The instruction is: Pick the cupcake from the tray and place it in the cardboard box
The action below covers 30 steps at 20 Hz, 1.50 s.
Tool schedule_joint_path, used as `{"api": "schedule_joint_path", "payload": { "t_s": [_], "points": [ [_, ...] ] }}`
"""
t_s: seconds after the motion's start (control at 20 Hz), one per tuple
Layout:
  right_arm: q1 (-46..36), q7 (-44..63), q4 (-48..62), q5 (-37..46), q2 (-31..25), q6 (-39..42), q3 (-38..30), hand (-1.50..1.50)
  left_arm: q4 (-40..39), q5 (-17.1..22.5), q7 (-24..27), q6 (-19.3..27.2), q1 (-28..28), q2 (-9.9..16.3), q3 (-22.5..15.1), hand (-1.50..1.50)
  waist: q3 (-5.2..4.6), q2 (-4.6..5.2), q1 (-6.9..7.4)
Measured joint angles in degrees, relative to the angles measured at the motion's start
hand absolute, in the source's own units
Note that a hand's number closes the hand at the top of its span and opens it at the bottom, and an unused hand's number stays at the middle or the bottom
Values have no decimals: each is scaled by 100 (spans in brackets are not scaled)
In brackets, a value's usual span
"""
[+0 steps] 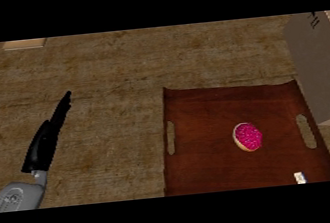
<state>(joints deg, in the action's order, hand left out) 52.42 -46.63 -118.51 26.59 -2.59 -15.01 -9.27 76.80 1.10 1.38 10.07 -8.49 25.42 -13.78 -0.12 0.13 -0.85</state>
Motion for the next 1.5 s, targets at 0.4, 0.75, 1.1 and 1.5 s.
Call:
{"api": "schedule_joint_path", "payload": {
  "t_s": [0.4,0.75,1.1,1.5],
  "points": [
    [315,2002,-1064,1752,220,-179,1051,-150,-73,-87,21,-157,-64,-41,109,0,2,8,70],
    [-468,3539,-1075,2882,248,246,1713,-150,-231,-242,117,-215,-117,-235,222,0,6,0,86],
    [-1325,4223,-560,3304,246,385,1927,-150,-43,-425,129,-335,106,-341,362,0,11,-12,82],
    [-1851,4355,-52,3733,250,-216,2074,-150,-253,-618,124,-502,-52,-507,607,0,11,-16,63]
  ]
}}
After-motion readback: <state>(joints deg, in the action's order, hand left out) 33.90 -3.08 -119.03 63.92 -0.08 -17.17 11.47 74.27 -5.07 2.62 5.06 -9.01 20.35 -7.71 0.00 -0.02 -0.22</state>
